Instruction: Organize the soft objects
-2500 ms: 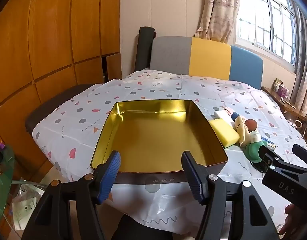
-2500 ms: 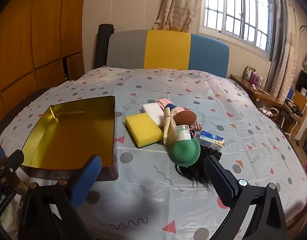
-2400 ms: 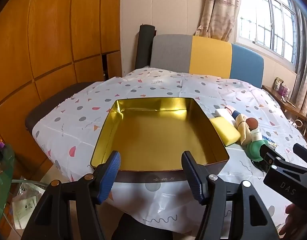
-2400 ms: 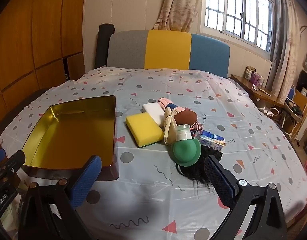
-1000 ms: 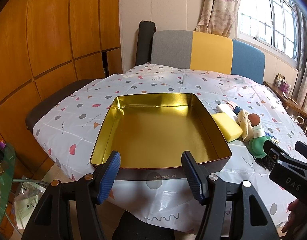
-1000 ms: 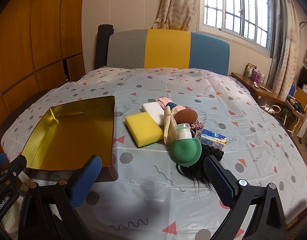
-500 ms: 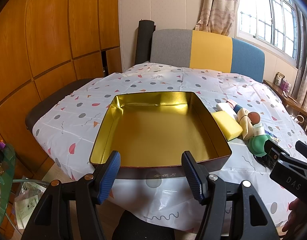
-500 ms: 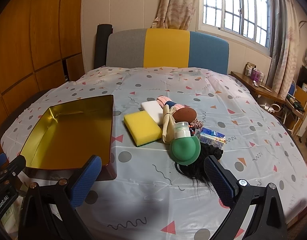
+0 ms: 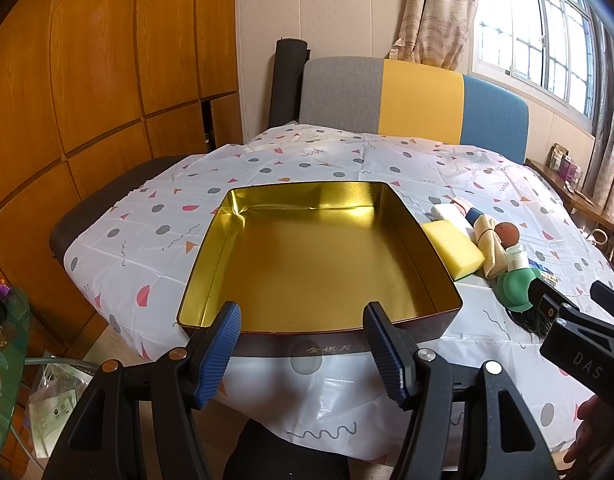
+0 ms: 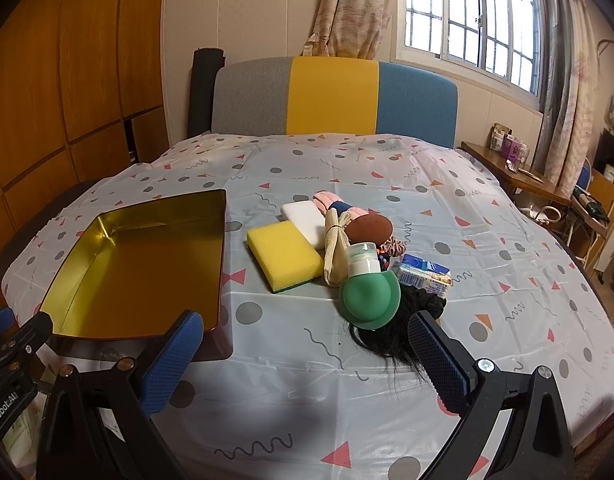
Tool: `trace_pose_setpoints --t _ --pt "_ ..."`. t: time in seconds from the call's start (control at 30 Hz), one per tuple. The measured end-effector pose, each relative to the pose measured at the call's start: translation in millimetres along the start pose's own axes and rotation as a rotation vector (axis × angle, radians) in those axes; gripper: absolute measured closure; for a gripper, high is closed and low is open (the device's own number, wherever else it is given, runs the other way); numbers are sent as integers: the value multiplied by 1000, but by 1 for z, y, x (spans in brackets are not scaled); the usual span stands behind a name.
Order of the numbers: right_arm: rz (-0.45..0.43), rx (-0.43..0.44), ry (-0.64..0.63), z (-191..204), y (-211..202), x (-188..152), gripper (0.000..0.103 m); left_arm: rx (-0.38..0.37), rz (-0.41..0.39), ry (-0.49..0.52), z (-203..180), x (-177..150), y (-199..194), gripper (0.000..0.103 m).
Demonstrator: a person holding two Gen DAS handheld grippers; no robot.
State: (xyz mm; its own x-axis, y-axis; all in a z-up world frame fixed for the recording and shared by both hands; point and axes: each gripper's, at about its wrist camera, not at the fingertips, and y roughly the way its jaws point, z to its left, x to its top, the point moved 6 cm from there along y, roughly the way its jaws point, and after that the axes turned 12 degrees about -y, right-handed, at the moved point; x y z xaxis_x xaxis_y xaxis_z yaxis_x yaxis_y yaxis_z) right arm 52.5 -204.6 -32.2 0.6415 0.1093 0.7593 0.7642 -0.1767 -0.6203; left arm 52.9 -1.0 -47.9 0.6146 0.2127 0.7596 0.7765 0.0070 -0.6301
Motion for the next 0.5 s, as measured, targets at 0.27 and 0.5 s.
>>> trace_pose_setpoints --t 0.27,0.5 --pt "4 -4 2 -2 1 -2 0 1 1 1 0 -1 0 39" --pt "6 -4 10 -6 3 -4 0 -2 12 12 -4 -3 1 39"
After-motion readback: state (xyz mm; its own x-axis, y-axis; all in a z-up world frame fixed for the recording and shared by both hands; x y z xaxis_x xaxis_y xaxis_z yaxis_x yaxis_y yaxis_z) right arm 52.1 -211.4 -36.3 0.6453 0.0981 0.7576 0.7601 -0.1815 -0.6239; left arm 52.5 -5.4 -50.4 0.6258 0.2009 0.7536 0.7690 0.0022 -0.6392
